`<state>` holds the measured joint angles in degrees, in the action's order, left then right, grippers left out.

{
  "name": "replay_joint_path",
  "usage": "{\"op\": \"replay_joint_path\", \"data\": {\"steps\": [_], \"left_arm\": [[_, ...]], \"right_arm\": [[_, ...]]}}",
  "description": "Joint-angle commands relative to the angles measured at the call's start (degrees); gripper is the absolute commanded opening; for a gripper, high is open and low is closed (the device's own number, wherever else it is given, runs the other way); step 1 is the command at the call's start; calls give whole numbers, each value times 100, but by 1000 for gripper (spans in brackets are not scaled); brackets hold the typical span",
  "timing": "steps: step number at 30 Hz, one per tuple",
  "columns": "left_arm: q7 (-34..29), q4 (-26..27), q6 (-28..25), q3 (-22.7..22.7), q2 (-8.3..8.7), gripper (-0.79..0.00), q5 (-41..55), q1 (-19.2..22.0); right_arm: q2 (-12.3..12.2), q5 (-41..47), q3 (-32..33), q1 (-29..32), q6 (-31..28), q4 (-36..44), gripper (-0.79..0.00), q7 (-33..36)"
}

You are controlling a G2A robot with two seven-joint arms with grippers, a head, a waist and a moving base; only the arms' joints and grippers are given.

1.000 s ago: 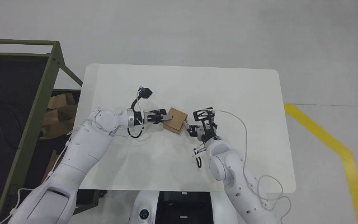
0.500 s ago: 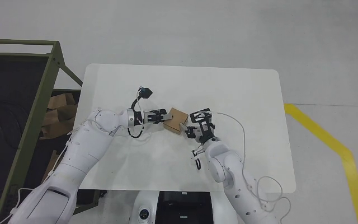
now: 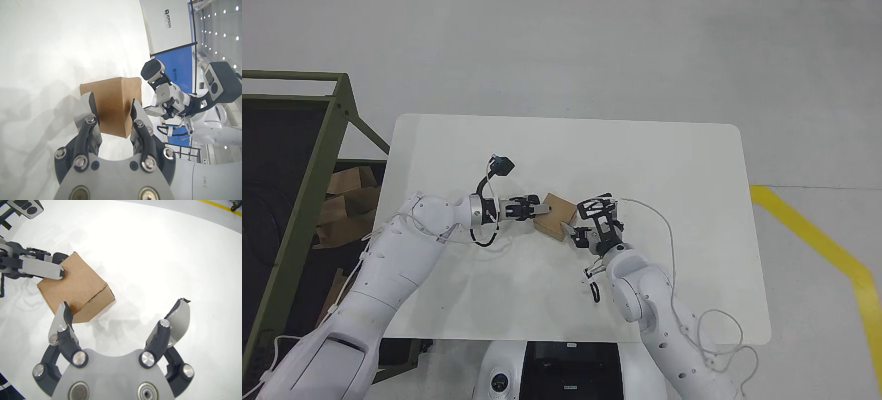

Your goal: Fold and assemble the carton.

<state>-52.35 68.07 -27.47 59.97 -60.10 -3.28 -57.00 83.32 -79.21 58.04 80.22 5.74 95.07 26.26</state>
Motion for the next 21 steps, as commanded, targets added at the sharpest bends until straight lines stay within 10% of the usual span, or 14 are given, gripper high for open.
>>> {"op": "replay_joint_path", "data": {"steps": [1, 21], "left_arm": [[2, 1, 0, -1, 0, -406, 0, -1], [166, 385, -136, 322, 104, -348, -29, -260]], "right_arm": [[-1, 1, 11, 2, 8, 18, 0, -9], [-63, 325, 278, 95, -386, 92, 0, -146]]}}
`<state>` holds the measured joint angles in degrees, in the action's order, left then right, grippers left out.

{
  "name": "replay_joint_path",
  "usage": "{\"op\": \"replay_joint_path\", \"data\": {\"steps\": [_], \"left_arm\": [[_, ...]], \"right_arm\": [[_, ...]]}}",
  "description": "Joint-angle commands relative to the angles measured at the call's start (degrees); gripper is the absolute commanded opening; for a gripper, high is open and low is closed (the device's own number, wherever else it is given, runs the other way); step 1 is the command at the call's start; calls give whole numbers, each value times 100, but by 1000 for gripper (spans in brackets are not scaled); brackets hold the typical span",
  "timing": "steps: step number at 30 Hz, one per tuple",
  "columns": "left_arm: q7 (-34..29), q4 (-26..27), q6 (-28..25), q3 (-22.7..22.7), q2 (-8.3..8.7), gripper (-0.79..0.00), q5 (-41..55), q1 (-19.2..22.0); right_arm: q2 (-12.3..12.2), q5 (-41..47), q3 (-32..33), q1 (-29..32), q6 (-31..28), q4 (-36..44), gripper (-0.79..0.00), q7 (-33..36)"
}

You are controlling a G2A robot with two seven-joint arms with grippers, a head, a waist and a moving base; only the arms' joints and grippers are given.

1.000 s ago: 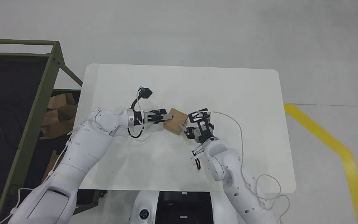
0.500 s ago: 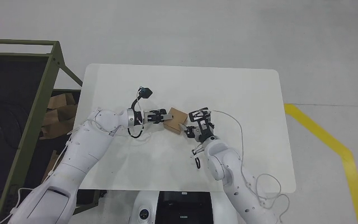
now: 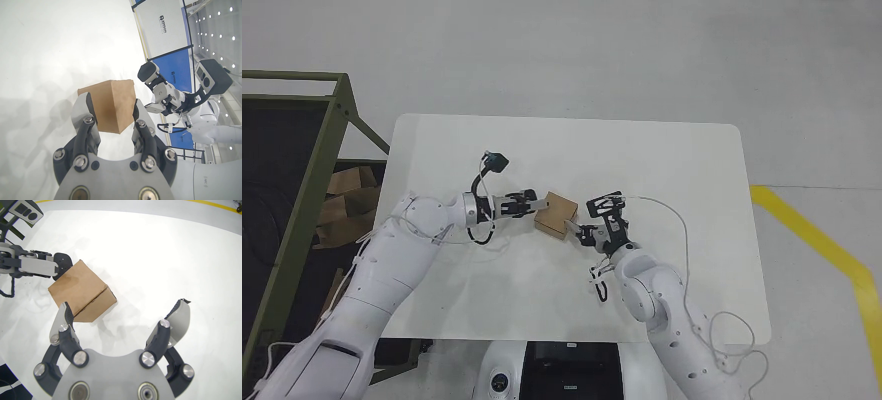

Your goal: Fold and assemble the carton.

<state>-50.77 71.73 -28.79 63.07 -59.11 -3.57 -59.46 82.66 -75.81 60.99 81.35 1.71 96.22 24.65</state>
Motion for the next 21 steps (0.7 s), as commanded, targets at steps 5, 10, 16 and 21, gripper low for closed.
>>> {"op": "replay_joint_path", "data": {"steps": [5, 10, 16, 21], "left_arm": [[32, 139, -48, 95, 33, 0, 9, -109], [134, 292, -89, 208, 67, 0, -3, -236], [257, 528, -79, 327, 104, 0, -58, -406], [387, 707, -74, 431, 132, 0, -97, -546]], "right_arm": [[14, -6, -66, -100, 53, -142, 0, 46], [8, 4, -60, -106, 30, -154, 0, 40], [-2, 12, -42, -100, 12, -145, 0, 42], [-6, 17, -55, -120, -22, -164, 0, 74]]}}
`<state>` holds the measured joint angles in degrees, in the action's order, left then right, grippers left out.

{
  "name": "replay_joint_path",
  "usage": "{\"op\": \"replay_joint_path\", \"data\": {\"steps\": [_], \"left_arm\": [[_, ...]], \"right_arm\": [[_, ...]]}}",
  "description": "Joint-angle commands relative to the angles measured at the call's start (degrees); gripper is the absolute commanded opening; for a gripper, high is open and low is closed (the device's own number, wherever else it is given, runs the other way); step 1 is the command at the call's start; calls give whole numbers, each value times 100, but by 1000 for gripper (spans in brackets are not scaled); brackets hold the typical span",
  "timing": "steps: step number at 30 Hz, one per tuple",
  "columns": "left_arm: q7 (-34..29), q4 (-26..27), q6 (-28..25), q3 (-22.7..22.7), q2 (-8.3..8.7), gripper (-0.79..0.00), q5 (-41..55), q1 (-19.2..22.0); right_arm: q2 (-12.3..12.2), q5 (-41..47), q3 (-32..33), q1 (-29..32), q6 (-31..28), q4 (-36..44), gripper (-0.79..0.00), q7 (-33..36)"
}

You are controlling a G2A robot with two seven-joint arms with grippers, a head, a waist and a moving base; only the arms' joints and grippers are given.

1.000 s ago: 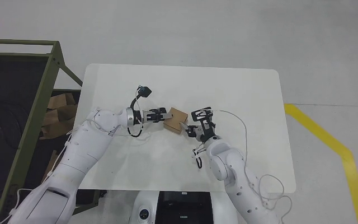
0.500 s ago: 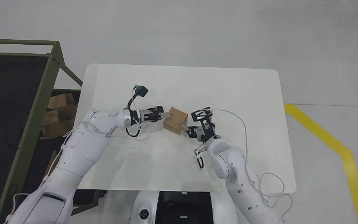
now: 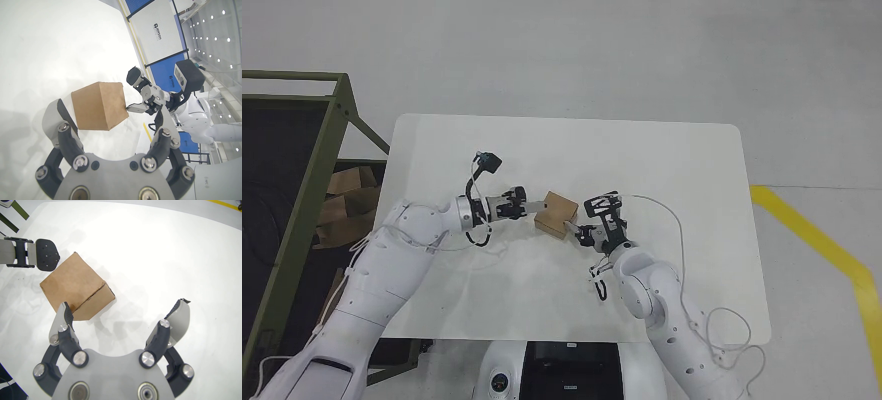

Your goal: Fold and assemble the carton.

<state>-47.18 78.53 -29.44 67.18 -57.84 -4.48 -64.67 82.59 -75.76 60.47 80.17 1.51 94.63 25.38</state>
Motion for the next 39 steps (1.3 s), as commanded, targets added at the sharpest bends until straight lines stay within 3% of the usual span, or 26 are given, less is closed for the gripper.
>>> {"op": "replay_joint_path", "data": {"steps": [1, 15, 21, 27, 39], "left_arm": [[54, 53, -20, 44, 10, 0, 1, -53], [234, 269, -18, 200, 52, 0, -49, -243], [485, 460, -47, 307, 76, 0, -272, -396], [1034, 826, -11, 401, 91, 0, -672, -756], [3007, 1792, 579, 260, 52, 0, -2873, -1866]], "right_arm": [[0, 18, -3, -7, -3, -8, 0, 5], [17, 50, -145, -95, -5, -90, 0, -8], [-1, 230, 18, 41, 43, 105, 0, -342], [-74, 410, 392, 331, -64, 385, 0, -531], [-143, 462, 630, 459, -189, 589, 0, -492]]}}
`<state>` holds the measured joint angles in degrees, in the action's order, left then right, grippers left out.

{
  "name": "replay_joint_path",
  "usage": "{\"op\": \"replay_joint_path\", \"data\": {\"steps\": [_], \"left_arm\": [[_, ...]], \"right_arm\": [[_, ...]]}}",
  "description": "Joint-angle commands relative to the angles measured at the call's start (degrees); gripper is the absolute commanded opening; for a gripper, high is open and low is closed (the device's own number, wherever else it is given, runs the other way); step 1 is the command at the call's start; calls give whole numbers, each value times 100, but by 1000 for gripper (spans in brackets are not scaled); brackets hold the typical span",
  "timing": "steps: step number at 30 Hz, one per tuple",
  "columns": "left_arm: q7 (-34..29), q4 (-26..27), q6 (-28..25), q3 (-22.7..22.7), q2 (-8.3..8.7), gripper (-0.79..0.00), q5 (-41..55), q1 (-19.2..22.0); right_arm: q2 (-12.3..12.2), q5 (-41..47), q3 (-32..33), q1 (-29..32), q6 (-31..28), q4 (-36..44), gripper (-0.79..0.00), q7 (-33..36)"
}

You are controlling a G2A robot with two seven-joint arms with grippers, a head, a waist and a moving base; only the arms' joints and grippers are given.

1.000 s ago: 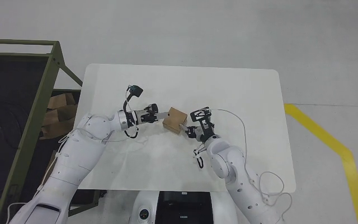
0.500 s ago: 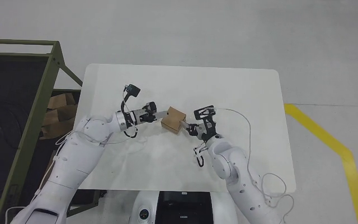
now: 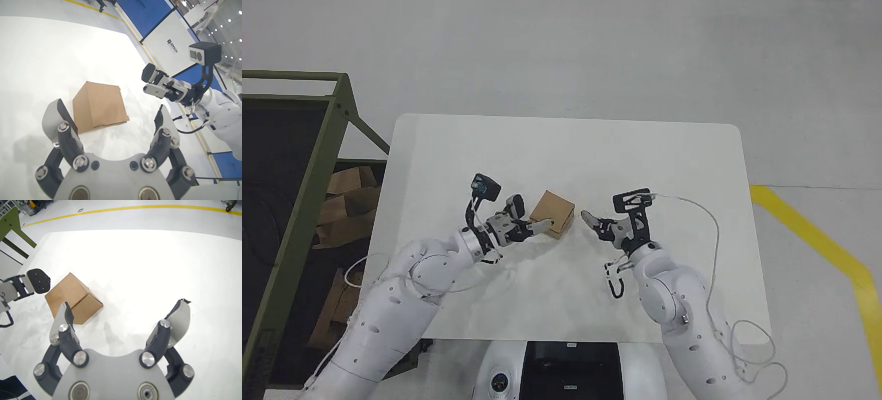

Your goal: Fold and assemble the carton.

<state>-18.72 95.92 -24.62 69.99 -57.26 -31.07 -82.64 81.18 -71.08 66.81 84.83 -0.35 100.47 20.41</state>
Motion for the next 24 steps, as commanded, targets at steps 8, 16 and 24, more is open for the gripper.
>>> {"op": "replay_joint_path", "data": {"steps": [8, 16, 24], "left_arm": [[1295, 439, 1163, -357, -96, 0, -1698, -534], [1432, 456, 1332, -406, -118, 0, -1783, -573], [1409, 414, 1525, -432, -131, 0, -2024, -560]], "right_arm": [[-10, -1, -49, -80, -49, -30, 0, 9], [-30, 31, -27, -87, -112, -94, 0, -43], [-69, 68, 130, 58, -76, -79, 0, -158]]}}
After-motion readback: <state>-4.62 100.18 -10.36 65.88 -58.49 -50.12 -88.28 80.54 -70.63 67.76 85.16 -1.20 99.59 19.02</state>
